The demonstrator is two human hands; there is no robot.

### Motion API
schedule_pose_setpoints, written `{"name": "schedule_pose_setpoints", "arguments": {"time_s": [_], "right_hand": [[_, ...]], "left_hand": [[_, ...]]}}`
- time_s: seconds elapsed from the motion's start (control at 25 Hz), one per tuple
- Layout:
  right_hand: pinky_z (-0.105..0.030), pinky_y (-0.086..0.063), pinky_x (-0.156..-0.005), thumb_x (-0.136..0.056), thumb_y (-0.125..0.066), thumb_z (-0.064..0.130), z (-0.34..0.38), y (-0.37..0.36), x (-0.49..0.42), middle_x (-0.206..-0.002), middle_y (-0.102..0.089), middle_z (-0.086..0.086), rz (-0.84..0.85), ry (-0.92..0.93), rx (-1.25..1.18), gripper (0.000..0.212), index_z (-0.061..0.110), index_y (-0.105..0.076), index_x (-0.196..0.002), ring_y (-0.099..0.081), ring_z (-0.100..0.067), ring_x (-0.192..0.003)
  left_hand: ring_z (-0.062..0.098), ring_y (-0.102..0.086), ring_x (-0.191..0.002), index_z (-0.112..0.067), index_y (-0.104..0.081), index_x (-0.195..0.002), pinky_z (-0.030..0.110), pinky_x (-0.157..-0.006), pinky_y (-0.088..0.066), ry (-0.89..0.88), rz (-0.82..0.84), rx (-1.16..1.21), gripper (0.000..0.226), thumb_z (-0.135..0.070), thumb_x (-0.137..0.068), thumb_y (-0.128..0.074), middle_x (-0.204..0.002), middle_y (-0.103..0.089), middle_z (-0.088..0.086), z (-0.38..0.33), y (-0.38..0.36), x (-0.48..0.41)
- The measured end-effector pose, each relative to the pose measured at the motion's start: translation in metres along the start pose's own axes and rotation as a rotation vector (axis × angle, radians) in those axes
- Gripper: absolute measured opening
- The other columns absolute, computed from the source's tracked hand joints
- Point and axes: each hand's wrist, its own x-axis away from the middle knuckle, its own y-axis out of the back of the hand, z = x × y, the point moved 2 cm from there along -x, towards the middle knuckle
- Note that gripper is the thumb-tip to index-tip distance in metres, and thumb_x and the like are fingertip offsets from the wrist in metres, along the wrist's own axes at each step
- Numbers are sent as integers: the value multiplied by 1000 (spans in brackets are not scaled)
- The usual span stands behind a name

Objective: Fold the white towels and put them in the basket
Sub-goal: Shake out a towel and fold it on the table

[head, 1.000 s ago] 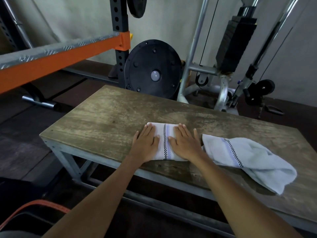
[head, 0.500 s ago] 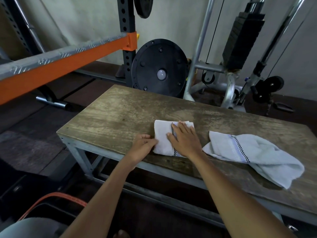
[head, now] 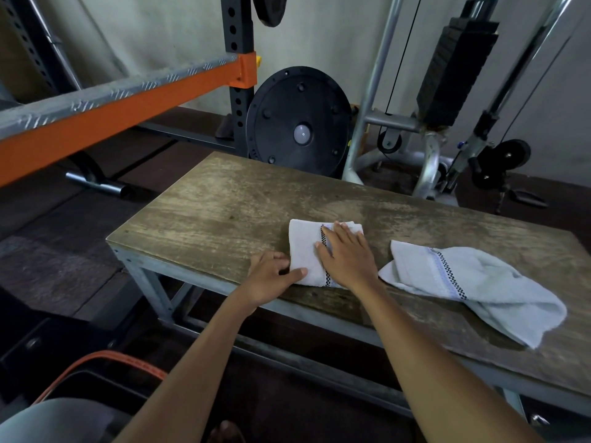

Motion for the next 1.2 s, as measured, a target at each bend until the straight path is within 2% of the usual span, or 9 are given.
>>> {"name": "schedule_pose_setpoints", "arguments": {"time_s": [0.24,0.44,0.56,0.72,0.8,0.88,0.96,1.04,1.2], "right_hand": [[-37,0,-120,-98,-22,50,-2,1,-1,-160,-13,1,34,-4,-16,57,26,-24,-149,-4,-12,-148],[-37,0,-120,-98,-21,50,-1,0,-1,-160,-13,1,30,-4,-5,57,26,-23,-149,-4,-13,-148],[-38,-1,-120,-98,-21,50,-1,-1,-1,-160,-14,1,18,-5,-2,56,26,-24,-148,-5,-13,-148],[-38,-2,-120,-99,-22,48,-1,-2,0,-160,-15,0,31,4,-26,55,24,-25,-148,-6,-14,-148],[-39,-2,-120,-100,-27,43,-1,8,-1,-159,-19,-2,45,-2,-182,52,20,-28,-147,-8,-15,-147],[-39,-2,-119,-101,-28,37,-7,21,1,-158,-22,-3,-25,-20,-252,50,17,-29,-147,-10,-15,-147],[-41,2,-119,-101,-25,37,-14,24,9,-159,-18,-3,-71,4,-48,51,17,-24,-149,-7,-15,-148],[-44,5,-118,-101,-19,43,-21,16,16,-161,-4,-2,40,-28,58,58,16,-12,-151,1,-14,-148],[-44,8,-117,-99,-16,51,-23,9,6,-160,14,0,243,-136,-115,66,15,3,-152,14,-13,-146]], "left_hand": [[12,-29,-112,1,-65,-77,21,-94,-24,-40,-30,-171,52,-47,-91,-52,-93,-50,5,-2,0,3],[20,-41,-106,-17,-41,-49,29,-94,-29,-2,-103,-41,55,-49,-92,-48,-65,-44,-6,-6,1,0],[22,-42,-108,-14,-44,-50,28,-95,-27,-3,-125,-155,55,-47,-95,-44,-70,-50,0,-5,-3,-5],[23,-45,-107,-10,-58,-62,29,-98,-28,25,-338,-373,51,-48,-94,-45,-86,-57,7,-3,-13,-3],[22,-47,-102,-16,-52,-69,32,-95,-30,57,-519,-309,33,-42,-91,-52,-86,-55,3,-7,-7,0],[21,-45,-108,-18,-53,-89,36,-97,-30,14,-624,-265,16,-33,-91,-51,-104,-53,3,-18,-4,-3],[20,-38,-127,-18,-51,-120,38,-106,-24,-181,-535,-446,34,-36,-95,-37,-130,-48,4,-32,-16,-14],[19,-18,-144,-17,-30,-145,45,-114,-13,-285,-297,-652,61,-46,-92,-15,-155,-26,3,-38,-30,-28],[18,3,-147,-25,-5,-151,55,-116,0,-136,-25,-667,57,-42,-98,-20,-160,3,-4,-19,-26,-50]]}}
